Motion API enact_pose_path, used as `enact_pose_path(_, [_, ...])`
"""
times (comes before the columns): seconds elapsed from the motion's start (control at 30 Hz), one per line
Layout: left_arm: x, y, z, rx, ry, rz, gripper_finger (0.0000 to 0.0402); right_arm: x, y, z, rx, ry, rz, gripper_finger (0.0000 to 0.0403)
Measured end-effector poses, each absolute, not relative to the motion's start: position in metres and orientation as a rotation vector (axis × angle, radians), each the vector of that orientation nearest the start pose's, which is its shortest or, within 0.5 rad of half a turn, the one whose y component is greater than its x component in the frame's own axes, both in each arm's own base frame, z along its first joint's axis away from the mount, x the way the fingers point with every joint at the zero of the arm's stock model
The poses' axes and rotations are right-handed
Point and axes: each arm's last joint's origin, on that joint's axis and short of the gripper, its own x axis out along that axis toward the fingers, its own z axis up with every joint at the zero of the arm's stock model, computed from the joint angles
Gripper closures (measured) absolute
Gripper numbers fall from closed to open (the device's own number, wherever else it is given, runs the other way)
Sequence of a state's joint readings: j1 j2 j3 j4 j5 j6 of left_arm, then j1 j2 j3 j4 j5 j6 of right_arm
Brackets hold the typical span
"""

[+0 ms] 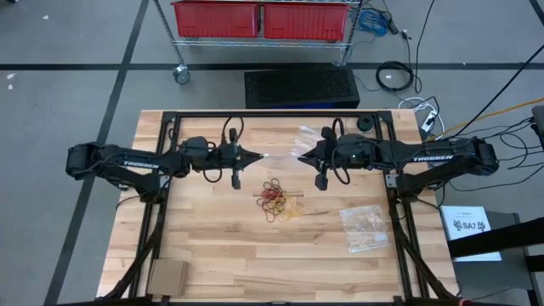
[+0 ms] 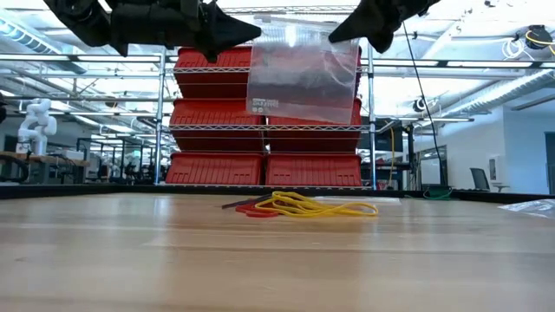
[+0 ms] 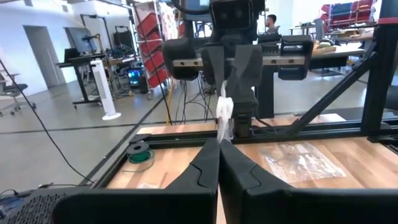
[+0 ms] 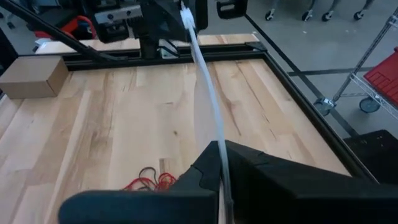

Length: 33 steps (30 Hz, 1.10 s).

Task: Sort rubber bands
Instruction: Open the top left transparent zip bag

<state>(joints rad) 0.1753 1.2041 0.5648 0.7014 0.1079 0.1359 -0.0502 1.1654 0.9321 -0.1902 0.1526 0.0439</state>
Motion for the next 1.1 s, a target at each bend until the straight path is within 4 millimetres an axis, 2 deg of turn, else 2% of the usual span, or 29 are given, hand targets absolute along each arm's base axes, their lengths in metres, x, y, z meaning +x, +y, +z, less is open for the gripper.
enact_pose_path(0.13, [0.251,0.041,0.257,0.143,-0.043,0.074,0.0399,0.255,-0.017,0.307,0.026,0.433,-0.216,0.0384])
enact_pose_path(0.33, [0.251,0.042,0.249,0.131,0.042,0.08,0.04,0.253,-0.018,0.321,0.017,0.389,-0.215,0.0307])
enact_pose_path(0.47, [0.251,0.042,0.243,0.125,0.099,0.111,0.04,0.269,-0.018,0.321,-0.02,0.376,-0.176,0.0271])
enact_pose_path(0.8, [0.25,0.045,0.241,0.102,0.126,0.191,0.0401,0.334,-0.021,0.303,-0.033,0.461,-0.156,0.0268])
enact_pose_path(0.93, [0.25,0.045,0.239,0.1,0.148,0.201,0.0401,0.349,-0.024,0.301,-0.064,0.473,-0.242,0.0269])
enact_pose_path(1.1, [0.249,0.045,0.238,0.099,0.162,0.201,0.0401,0.358,-0.025,0.304,-0.069,0.462,-0.252,0.0271])
